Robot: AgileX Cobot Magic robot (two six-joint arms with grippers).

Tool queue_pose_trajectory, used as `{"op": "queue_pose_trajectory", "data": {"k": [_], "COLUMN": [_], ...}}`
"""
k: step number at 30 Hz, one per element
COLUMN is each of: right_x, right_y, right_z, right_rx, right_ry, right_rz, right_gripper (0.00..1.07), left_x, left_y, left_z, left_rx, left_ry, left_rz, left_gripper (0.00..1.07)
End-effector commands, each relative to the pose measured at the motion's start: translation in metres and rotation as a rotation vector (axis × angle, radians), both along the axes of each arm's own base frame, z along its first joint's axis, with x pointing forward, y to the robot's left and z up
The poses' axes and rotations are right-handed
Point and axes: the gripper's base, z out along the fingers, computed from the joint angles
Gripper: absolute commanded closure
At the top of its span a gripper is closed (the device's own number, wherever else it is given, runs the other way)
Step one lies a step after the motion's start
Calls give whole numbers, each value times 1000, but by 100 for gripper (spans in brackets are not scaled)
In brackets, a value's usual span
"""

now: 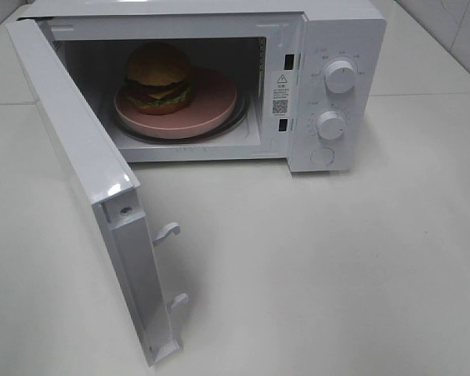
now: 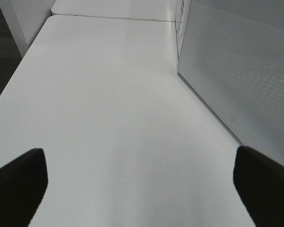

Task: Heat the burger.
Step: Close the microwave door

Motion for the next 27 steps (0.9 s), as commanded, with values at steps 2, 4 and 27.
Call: {"op": "queue_pose_trajectory", "data": {"k": [2,4,27], "right_x": [-9,-19,-199], "right_y": [-6,-5,13], "right_z": [7,12,2], "right_rx": [-10,-12,22], "right_ry": [-11,-30,-416], "right_rz": [-71,-69,-75], "right_gripper": [31,31,31], "left_x": [-1,-1,-1], "left_y": [0,0,0], "left_z": [0,0,0], "left_rx": [6,6,6], "left_ry": [-4,-4,-4], "left_rz": [-2,-2,-2], "left_gripper": [6,6,6]}}
